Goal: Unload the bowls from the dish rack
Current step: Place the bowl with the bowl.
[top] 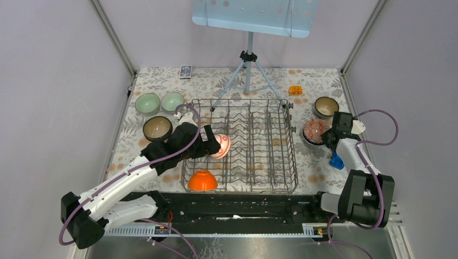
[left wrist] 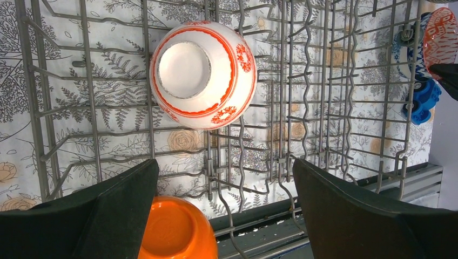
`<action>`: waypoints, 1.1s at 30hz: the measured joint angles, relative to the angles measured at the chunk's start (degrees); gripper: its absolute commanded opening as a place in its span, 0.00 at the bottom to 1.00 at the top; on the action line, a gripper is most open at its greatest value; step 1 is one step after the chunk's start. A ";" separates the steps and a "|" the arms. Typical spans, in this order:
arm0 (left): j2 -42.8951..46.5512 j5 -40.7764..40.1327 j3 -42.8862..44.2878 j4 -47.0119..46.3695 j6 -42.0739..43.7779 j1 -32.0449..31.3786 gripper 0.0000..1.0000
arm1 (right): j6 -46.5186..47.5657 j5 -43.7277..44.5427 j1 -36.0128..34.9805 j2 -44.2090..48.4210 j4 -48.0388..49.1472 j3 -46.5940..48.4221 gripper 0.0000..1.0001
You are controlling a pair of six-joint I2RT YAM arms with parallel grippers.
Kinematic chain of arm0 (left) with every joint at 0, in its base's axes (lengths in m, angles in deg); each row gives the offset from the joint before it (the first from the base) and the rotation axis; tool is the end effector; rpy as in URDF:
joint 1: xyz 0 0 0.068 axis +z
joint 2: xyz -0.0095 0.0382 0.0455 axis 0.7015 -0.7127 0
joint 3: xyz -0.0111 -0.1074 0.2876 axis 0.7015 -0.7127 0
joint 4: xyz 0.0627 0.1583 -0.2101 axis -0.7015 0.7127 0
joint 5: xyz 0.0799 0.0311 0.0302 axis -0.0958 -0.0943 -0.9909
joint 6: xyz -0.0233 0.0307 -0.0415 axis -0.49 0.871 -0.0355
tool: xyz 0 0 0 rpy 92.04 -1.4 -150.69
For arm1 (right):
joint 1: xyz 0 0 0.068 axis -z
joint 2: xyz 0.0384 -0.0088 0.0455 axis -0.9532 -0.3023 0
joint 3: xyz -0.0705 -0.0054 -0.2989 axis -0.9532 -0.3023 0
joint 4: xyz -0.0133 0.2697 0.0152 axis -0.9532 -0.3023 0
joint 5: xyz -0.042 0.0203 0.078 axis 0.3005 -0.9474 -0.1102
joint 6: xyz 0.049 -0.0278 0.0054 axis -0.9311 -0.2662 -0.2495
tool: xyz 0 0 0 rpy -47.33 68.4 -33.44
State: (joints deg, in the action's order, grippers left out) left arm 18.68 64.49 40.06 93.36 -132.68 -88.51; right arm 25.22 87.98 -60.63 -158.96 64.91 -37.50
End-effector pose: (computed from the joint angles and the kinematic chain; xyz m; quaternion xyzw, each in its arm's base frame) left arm 0.1438 -0.1289 0.3073 -0.0738 0.9089 -0.2351 0.3366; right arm 0.2424 -0.0592 0.2262 0.4546 0.8096 -0.0050 0.3714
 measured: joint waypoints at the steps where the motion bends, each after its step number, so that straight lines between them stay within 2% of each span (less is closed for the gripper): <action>1: 0.00 0.07 0.00 0.00 0.00 0.00 0.99 | 0.09 0.00 0.00 0.02 0.13 -0.07 0.13; 7: 0.00 0.39 0.00 -0.02 -0.22 0.00 0.99 | 0.37 -0.20 0.00 0.33 0.35 -0.17 0.27; 21: -0.02 0.96 0.00 -0.28 -0.39 0.00 0.99 | 1.11 -0.57 0.00 1.81 -1.51 1.03 0.48; 28: -0.09 1.42 0.00 -0.87 -0.37 0.00 0.99 | 2.54 0.04 0.02 2.78 -4.59 2.29 0.53; 33: -0.09 1.64 -0.04 -1.14 -0.37 0.00 0.99 | 3.45 0.44 0.02 3.72 -6.69 3.37 0.49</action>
State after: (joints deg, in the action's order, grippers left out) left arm 18.59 66.13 40.02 92.22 -133.05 -88.51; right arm 28.67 88.41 -60.61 -155.25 58.22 -34.13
